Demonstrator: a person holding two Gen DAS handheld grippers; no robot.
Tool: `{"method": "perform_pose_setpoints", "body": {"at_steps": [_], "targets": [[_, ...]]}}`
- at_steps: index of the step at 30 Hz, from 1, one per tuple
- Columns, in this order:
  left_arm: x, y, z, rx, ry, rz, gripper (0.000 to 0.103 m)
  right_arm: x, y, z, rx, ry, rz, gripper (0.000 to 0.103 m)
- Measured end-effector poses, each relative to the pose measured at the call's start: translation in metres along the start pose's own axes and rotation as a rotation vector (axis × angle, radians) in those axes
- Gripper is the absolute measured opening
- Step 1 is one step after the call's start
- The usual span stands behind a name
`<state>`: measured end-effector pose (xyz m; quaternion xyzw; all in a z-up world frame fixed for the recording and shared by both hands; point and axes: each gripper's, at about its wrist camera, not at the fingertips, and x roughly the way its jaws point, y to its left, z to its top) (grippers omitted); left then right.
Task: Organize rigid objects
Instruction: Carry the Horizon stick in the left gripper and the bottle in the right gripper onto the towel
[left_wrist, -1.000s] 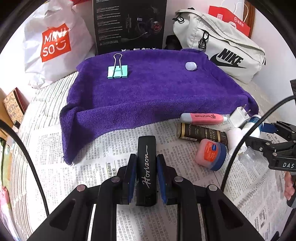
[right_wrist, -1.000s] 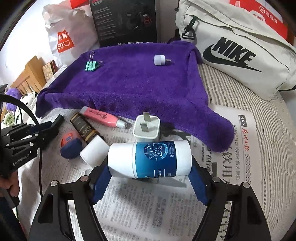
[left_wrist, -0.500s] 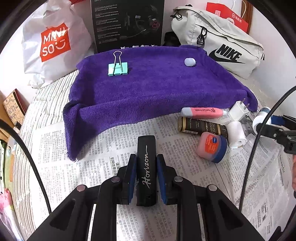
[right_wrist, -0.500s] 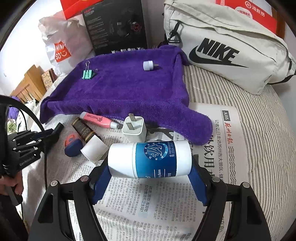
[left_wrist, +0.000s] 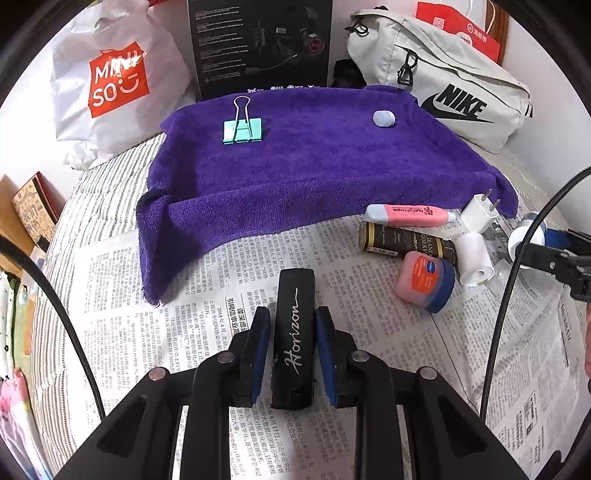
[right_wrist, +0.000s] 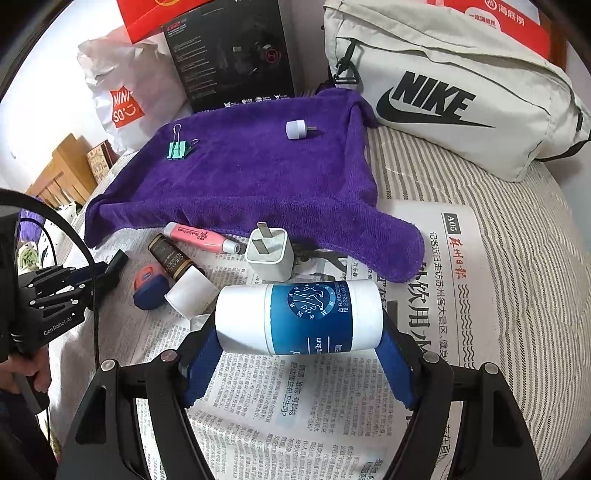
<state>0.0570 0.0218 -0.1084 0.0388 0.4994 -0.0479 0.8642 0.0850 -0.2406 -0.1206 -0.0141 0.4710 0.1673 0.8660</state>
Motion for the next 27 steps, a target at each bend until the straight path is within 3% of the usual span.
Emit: {"method": "perform_pose_setpoints", "body": {"at_steps": [11, 27], "targets": [[-0.004, 0.005, 0.002, -0.027, 0.016, -0.05, 0.021, -0.01, 0.004, 0.005, -0.015, -0.019, 0.004, 0.076], [-0.032, 0.021, 0.023, -0.056, -0.042, -0.051, 0.021, -0.031, 0.009, 0.041, -0.039, -0.067, 0.009, 0.076]]}}
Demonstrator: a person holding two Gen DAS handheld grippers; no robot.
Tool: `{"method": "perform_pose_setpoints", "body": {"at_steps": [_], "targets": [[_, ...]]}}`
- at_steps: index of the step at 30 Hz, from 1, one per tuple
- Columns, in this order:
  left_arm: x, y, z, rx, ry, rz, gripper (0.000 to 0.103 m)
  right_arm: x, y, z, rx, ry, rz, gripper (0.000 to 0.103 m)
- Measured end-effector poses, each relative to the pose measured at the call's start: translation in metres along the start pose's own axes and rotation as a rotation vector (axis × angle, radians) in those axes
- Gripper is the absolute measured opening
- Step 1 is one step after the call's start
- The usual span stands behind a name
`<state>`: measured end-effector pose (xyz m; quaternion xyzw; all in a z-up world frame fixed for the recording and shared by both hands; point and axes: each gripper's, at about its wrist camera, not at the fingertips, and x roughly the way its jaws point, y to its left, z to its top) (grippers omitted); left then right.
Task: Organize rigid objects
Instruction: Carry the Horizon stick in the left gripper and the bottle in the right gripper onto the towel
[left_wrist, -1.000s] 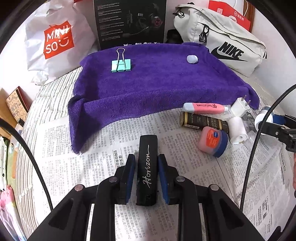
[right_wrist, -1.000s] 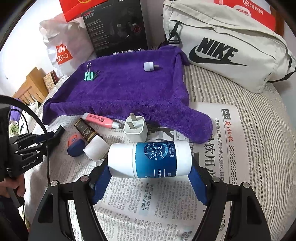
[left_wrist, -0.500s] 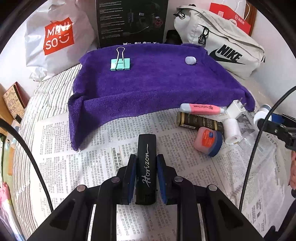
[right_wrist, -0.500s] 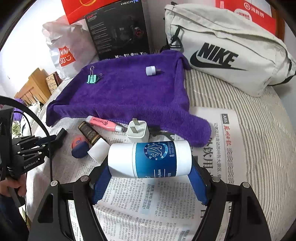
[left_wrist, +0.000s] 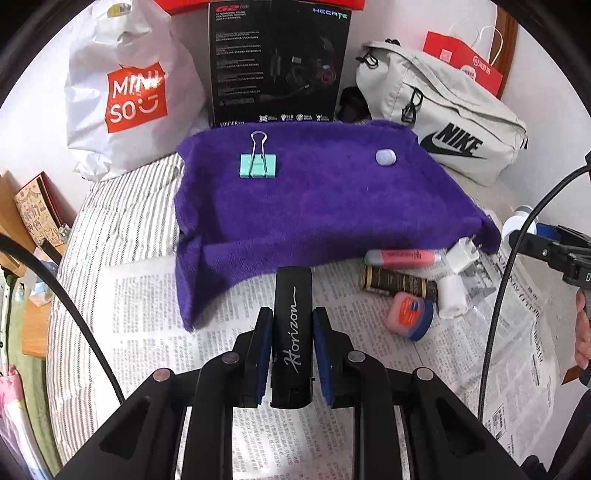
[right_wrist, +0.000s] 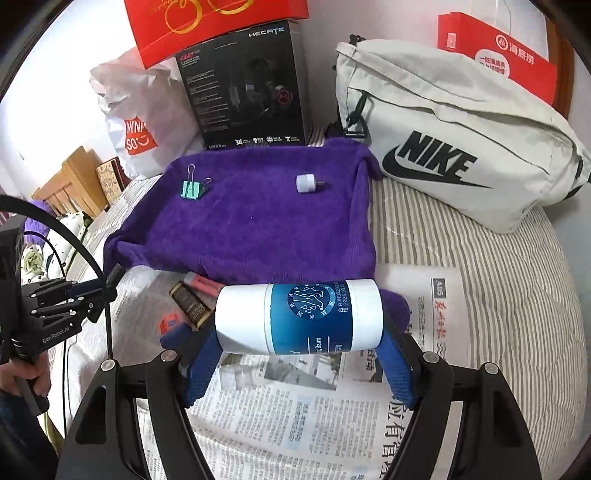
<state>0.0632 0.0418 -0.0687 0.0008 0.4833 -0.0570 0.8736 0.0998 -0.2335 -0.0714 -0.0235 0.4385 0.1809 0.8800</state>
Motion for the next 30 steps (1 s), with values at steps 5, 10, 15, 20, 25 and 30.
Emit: {"method": "perform_pose_setpoints", "body": {"at_steps": [5, 10, 15, 20, 25, 30], "targets": [[-0.004, 0.008, 0.015, -0.011, -0.017, 0.012, 0.021, 0.002, 0.003, 0.012, -0.01, -0.003, 0.004, 0.076], [-0.006, 0.014, 0.033, -0.012, -0.032, 0.014, 0.021, 0.006, 0.003, 0.027, -0.02, -0.008, -0.002, 0.076], [0.004, 0.021, 0.053, -0.025, -0.028, 0.034, 0.021, 0.013, -0.001, 0.043, -0.013, -0.011, 0.003, 0.076], [0.014, 0.027, 0.065, -0.041, -0.025, 0.03, 0.021, 0.02, -0.004, 0.056, -0.009, -0.01, 0.003, 0.076], [0.026, 0.037, 0.075, -0.087, -0.029, 0.038, 0.021, 0.031, -0.008, 0.066, 0.0, -0.012, -0.005, 0.076], [0.04, 0.043, 0.082, -0.116, -0.027, 0.025, 0.021, 0.05, -0.007, 0.079, -0.021, -0.004, -0.027, 0.076]]}}
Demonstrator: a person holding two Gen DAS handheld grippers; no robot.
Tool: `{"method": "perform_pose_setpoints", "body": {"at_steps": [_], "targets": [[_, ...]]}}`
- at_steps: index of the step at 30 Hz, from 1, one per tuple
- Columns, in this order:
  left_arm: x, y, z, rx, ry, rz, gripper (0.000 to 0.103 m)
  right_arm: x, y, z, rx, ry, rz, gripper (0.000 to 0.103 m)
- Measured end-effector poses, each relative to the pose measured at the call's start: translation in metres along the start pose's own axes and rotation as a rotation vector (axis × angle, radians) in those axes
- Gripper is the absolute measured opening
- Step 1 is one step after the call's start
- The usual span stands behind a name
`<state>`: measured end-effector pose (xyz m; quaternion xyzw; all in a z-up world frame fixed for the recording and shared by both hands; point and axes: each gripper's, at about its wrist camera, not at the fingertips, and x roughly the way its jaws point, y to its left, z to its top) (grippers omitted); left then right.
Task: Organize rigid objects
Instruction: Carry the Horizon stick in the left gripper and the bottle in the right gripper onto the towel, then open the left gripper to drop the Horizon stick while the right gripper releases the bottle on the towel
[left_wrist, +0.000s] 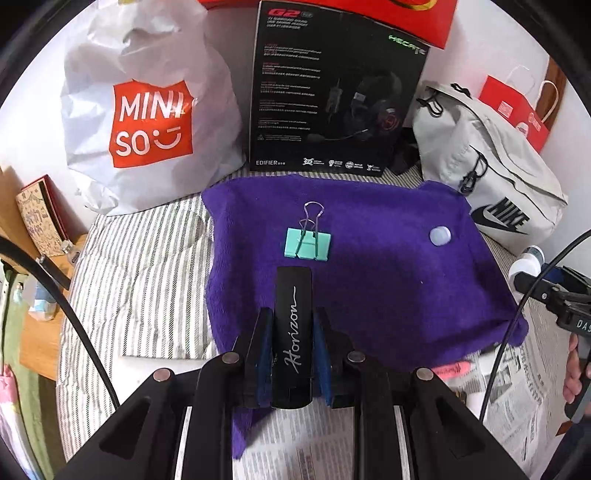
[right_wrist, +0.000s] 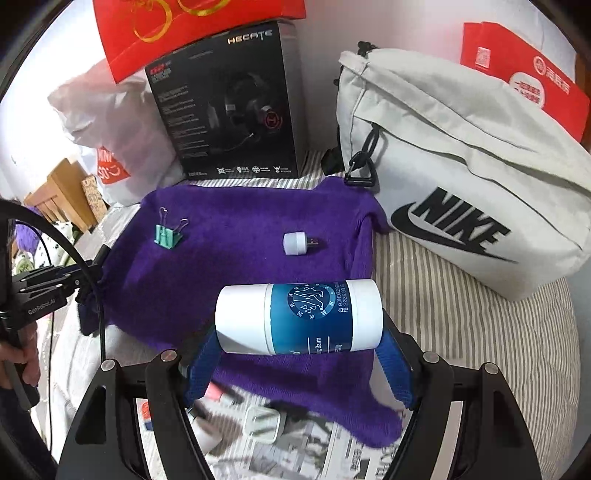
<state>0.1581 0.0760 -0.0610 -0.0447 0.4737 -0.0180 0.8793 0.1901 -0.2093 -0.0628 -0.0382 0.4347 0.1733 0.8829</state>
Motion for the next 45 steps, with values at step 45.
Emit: {"method": "perform_pose_setpoints", "body": {"at_steps": [45], "targets": [[0.071, -0.006, 0.016, 0.053, 0.114, 0.04, 0.036, 0.096, 0.023, 0.019, -0.155, 0.126, -0.041, 0.078]]}}
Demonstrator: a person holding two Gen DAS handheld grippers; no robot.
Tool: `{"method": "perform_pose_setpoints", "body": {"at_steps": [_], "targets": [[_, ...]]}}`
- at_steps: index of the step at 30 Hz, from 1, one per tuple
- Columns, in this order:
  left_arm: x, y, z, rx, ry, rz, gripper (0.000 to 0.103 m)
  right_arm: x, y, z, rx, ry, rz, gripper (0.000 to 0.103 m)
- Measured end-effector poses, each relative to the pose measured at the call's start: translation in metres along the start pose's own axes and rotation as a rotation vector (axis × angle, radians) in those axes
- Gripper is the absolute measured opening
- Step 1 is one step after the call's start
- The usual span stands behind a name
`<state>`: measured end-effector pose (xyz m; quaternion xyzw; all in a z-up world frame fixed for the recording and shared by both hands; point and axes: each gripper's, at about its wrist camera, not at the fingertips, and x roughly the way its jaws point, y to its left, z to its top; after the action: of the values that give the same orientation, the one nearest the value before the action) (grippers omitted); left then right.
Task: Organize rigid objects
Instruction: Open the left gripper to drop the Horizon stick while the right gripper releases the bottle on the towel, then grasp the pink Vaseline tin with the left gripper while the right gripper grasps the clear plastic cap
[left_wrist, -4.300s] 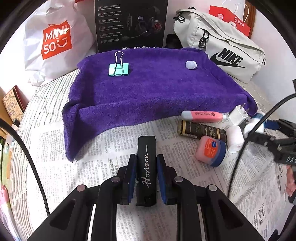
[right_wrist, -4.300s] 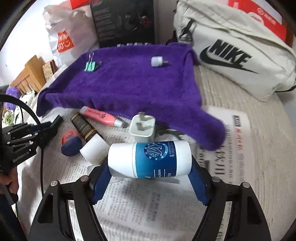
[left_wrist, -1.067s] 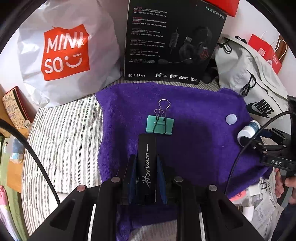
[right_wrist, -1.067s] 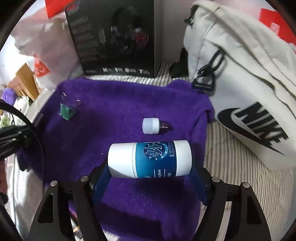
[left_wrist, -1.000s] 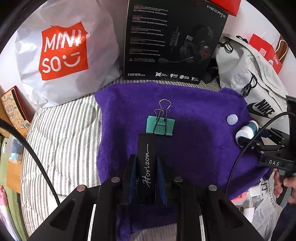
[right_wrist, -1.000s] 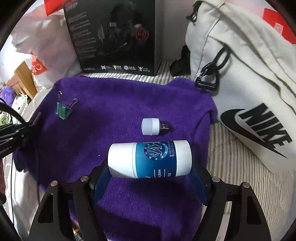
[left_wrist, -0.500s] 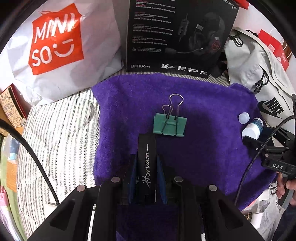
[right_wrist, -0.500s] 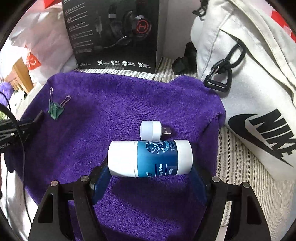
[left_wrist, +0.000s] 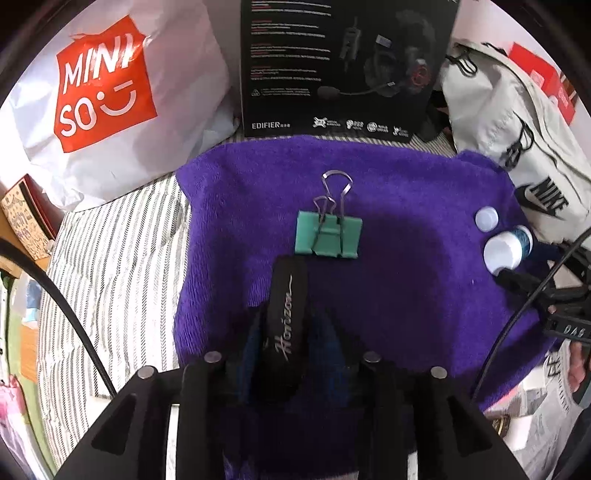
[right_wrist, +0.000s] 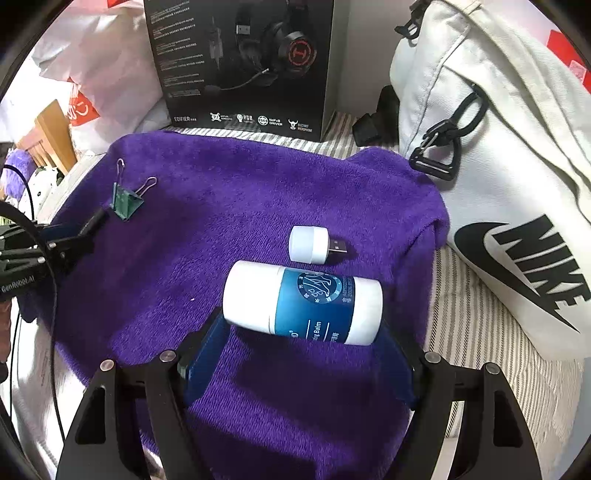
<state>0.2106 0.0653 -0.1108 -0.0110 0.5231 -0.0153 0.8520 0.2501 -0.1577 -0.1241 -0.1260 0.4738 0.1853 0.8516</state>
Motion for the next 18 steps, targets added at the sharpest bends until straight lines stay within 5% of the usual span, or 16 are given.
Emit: {"method": "perform_pose_setpoints", "body": {"at_steps": [7, 12, 18], "targets": [[-0.011, -0.007, -0.014, 0.004, 0.02, 0.015, 0.045, -0.025, -0.005, -0.011, 0.024, -0.026, -0.015, 0.083], [-0.048, -0.013, -0.03, 0.036, -0.055, 0.022, 0.045, -0.053, -0.011, -0.026, 0.051, -0.063, -0.024, 0.083], [-0.086, -0.041, -0.066, 0.119, -0.103, -0.069, 0.045, -0.098, -0.021, -0.059, 0.122, -0.121, 0.016, 0.083]]}}
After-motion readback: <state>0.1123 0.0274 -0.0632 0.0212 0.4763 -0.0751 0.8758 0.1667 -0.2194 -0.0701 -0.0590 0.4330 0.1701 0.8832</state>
